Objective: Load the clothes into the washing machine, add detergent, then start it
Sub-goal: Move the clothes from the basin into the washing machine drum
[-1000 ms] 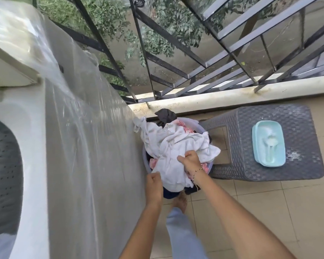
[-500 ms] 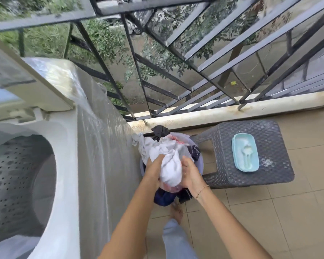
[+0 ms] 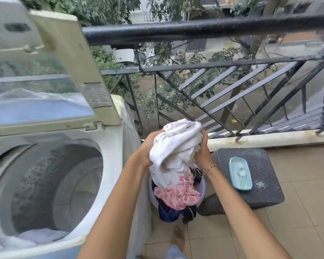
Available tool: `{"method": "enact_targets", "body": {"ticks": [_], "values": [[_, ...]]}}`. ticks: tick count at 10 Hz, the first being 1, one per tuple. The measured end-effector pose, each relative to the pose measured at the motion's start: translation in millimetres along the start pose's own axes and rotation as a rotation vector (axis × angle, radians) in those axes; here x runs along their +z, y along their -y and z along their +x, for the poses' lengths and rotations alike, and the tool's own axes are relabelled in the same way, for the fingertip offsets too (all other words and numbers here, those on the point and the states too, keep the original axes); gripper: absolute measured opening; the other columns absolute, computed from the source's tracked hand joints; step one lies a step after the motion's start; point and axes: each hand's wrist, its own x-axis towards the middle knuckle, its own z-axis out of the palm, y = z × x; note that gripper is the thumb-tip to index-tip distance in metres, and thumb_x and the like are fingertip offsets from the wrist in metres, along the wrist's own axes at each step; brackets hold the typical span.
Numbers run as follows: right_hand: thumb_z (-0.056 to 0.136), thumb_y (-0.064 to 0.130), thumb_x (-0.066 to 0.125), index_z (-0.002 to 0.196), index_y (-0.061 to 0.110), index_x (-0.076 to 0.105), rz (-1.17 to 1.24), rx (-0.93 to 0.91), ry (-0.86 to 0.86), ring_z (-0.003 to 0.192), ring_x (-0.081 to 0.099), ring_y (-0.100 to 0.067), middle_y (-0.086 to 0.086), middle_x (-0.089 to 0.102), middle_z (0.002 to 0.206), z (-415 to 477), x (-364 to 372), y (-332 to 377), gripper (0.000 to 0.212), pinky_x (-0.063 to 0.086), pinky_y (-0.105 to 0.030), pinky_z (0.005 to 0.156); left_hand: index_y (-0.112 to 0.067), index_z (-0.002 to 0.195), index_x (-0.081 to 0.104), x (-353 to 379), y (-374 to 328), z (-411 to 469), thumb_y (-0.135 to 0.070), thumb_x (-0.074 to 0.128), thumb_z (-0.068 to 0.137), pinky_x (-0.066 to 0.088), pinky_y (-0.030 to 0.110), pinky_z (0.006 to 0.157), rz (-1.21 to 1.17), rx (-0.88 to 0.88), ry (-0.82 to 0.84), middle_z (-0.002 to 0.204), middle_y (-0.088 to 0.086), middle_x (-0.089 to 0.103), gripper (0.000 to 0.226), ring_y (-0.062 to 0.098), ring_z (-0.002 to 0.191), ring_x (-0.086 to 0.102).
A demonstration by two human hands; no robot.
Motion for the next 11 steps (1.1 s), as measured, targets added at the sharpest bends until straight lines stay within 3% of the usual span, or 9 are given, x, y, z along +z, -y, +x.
{"method": "enact_targets", "body": {"ticks": [1,2,3,5,7,8,9,10,11], "values": [[0.094,-0.003,0.038,0.104,0.024,0.055,0.063,0.146,-0.052,0.068,0.061,0.005,0.013,0.061,0.074,-0.6,17.4,33.5,0.034,0.047,-0.014,0.062,0.022,0.128,0.040,-28.3,-32.4,-45.3,0.017,0.037,0.092,0.042,-0.002,0.072,-0.095,0.116,0.270,0.124,0.037,0.052,0.036,-0.021,0.075,0.060],[0.092,0.012,0.041,0.081,0.020,0.059,0.221,0.177,-0.013,0.062,0.061,0.001,0.015,0.064,0.063,-5.0,41.5,88.9,0.022,0.049,-0.022,0.063,0.010,0.125,0.054,-48.4,-52.3,-69.7,-0.005,0.045,0.095,0.050,0.013,0.088,0.119,0.267,0.054,0.119,0.017,0.061,0.034,0.007,0.105,0.062],[0.087,-0.002,0.039,0.119,-0.001,0.055,0.290,0.146,0.117,0.101,0.058,-0.023,-0.018,0.062,0.114,-18.6,75.7,126.2,0.036,0.047,-0.044,0.091,-0.010,0.111,0.066,-87.2,-66.3,-102.1,-0.026,0.042,0.098,0.049,0.027,0.099,0.017,0.303,0.030,0.111,0.002,0.071,0.032,0.016,0.111,0.062],[0.092,0.000,0.036,0.128,-0.003,0.045,0.395,0.197,0.371,0.111,0.053,-0.028,-0.024,0.054,0.126,-63.3,184.1,168.2,0.038,0.044,-0.045,0.097,-0.016,0.113,0.072,-181.9,-81.3,-168.6,-0.053,0.056,0.088,0.056,0.034,0.083,-0.280,0.368,-0.055,0.121,0.008,0.068,0.048,0.019,0.107,0.067],[0.095,0.026,0.031,0.083,0.013,0.067,0.569,0.530,0.484,0.079,0.064,-0.018,-0.007,0.067,0.080,-104.9,287.9,158.6,0.039,0.049,-0.030,0.092,-0.016,0.095,0.070,-238.8,-69.5,-207.5,-0.028,0.050,0.096,0.057,0.022,0.056,0.017,0.250,-0.270,0.084,-0.002,0.073,0.023,0.009,0.065,0.070],[0.095,0.027,0.033,0.089,0.013,0.065,0.598,0.532,0.432,0.093,0.061,-0.020,-0.008,0.067,0.090,-113.6,328.3,147.9,0.036,0.045,-0.033,0.100,-0.009,0.113,0.058,-260.6,-73.5,-207.3,-0.022,0.042,0.100,0.055,0.035,0.073,0.136,0.061,-0.507,0.105,0.016,0.063,0.024,0.021,0.074,0.063],[0.098,0.024,0.029,0.062,0.021,0.070,0.529,0.497,0.397,0.060,0.067,-0.001,0.009,0.069,0.058,-109.8,357.3,131.8,0.054,0.053,-0.016,0.062,-0.013,0.102,0.055,-284.8,-77.7,-206.6,-0.026,0.042,0.101,0.055,0.039,0.070,-0.078,0.010,-0.491,0.096,0.015,0.064,0.018,0.023,0.087,0.059],[0.098,0.022,0.039,0.078,0.020,0.060,0.222,0.502,0.332,0.061,0.065,-0.004,0.007,0.070,0.066,-105.1,376.7,119.4,0.030,0.051,-0.018,0.058,-0.011,0.090,0.057,-316.3,-64.2,-194.5,-0.024,0.047,0.099,0.052,0.022,0.064,-0.023,0.032,-0.452,0.070,0.004,0.067,0.018,0.019,0.077,0.066],[0.088,0.008,0.048,0.098,0.010,0.058,-0.084,0.540,0.258,0.085,0.061,-0.023,-0.009,0.061,0.091,-93.7,381.3,88.5,0.014,0.049,-0.029,0.075,-0.004,0.122,0.056,-343.0,-37.8,-181.5,-0.030,0.059,0.091,0.049,0.033,0.083,0.213,-0.079,-0.569,0.106,0.014,0.062,0.040,0.028,0.099,0.062]]}}
